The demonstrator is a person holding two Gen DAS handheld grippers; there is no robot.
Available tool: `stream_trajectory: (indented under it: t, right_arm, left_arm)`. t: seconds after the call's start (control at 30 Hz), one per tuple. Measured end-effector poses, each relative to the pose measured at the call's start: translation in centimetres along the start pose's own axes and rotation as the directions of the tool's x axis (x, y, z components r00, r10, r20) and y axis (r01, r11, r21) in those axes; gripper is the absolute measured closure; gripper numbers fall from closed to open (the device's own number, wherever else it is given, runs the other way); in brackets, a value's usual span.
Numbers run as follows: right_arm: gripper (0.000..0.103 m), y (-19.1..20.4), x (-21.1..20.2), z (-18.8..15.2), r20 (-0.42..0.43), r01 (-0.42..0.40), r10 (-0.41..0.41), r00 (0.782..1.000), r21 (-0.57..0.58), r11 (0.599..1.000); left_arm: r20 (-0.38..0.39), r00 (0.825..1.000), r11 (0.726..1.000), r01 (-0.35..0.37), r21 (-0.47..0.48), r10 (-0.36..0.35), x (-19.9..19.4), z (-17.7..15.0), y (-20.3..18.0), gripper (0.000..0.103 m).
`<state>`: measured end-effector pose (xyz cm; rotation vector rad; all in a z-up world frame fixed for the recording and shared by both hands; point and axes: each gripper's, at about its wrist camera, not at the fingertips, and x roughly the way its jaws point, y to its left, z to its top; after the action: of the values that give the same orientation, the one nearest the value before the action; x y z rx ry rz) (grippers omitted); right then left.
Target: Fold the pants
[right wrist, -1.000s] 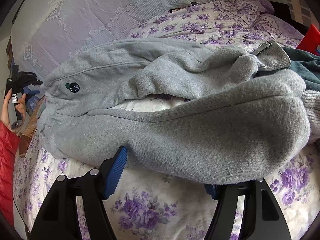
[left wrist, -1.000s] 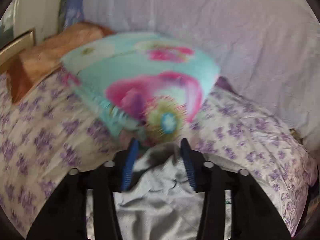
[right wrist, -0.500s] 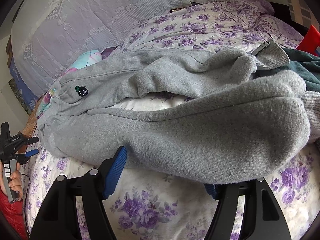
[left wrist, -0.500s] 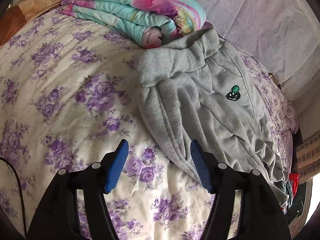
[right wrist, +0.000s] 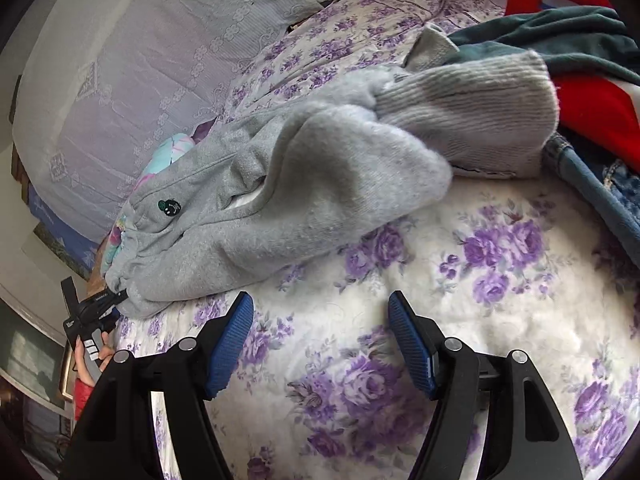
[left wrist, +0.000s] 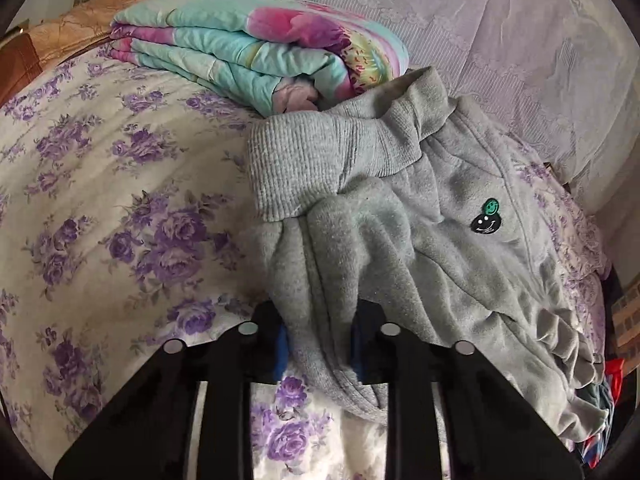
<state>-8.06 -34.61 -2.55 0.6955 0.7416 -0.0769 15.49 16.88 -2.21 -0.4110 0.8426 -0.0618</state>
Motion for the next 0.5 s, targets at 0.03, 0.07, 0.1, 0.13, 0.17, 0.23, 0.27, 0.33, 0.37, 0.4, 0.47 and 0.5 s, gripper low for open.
stream_trajectory:
  t: [0.03,0.07,0.1,0.13,0.17,0.23,0.27,0.33,0.37,0.4,0.47,0.5]
  right_arm:
    - [0.032,-0.3,0.1,0.5,0.026,0.025,-0.025,0.999,0.017,1.0]
    - [0.033,-0.5,0.3,1.1,0.038,0.03,-0.031,0.999,0.03,0.999]
    - [0.043,-0.4,0.8,1.8,0.034,0.02,-0.021,0.999,0.028,0.999]
    - [0.055,0.2,1.3,2.5,0.025,-0.002,0.002,1.0,0.007,1.0]
    - [0.072,1.4,1.7,3.5,0.022,-0.011,0.012,1.0,-0.033,0.999]
    - [0.073,5.3,2.3,6.9,0.091,0.083,-0.067,0.994,-0.188,0.979]
    - [0.067,7.1,3.4,8.8,0.121,0.155,-0.127,0.984,-0.267,0.951]
    - [0.061,9.3,6.7,11.8,0.177,0.335,-0.288,0.941,-0.379,0.862]
    - [0.058,9.7,7.5,12.2,0.212,0.432,-0.377,0.902,-0.392,0.812]
    - [0.057,9.8,7.6,12.2,0.2,0.441,-0.393,0.897,-0.398,0.804]
    - [0.049,9.0,5.2,10.9,0.169,0.321,-0.275,0.947,-0.407,0.855]
    - [0.044,8.5,3.7,9.8,0.187,0.313,-0.258,0.948,-0.394,0.864]
  left_arm:
    - [0.003,1.0,1.0,0.007,-0.005,-0.007,-0.1,0.1,0.1,0.085]
    - [0.003,1.0,1.0,0.01,-0.004,-0.01,-0.1,0.1,0.0,0.086]
    - [-0.004,1.0,1.0,0.012,0.0,-0.012,-0.2,0.1,-0.1,0.087]
    - [-0.003,1.0,1.0,0.019,-0.002,-0.019,-0.3,0.1,-0.2,0.088]
    - [-0.003,1.0,1.0,0.03,-0.006,-0.03,-0.5,0.1,-0.4,0.089]
    - [-0.002,0.998,0.998,0.059,-0.012,-0.059,-1.0,0.1,-0.4,0.089]
    - [0.003,0.998,0.998,0.062,-0.012,-0.062,-1.2,0.1,-0.5,0.089]
    - [-0.01,0.999,0.998,0.048,-0.029,-0.048,-0.8,-0.2,-0.1,0.089]
    - [-0.022,0.999,0.998,0.047,-0.048,-0.048,-0.5,-0.4,0.5,0.089]
    - [-0.036,0.998,0.996,0.057,-0.072,-0.06,-0.2,-0.7,1.0,0.089]
    - [-0.053,0.993,0.989,0.094,-0.116,-0.101,0.1,-1.0,2.0,0.088]
    - [-0.055,0.992,0.986,0.107,-0.129,-0.114,0.2,-0.9,2.3,0.088]
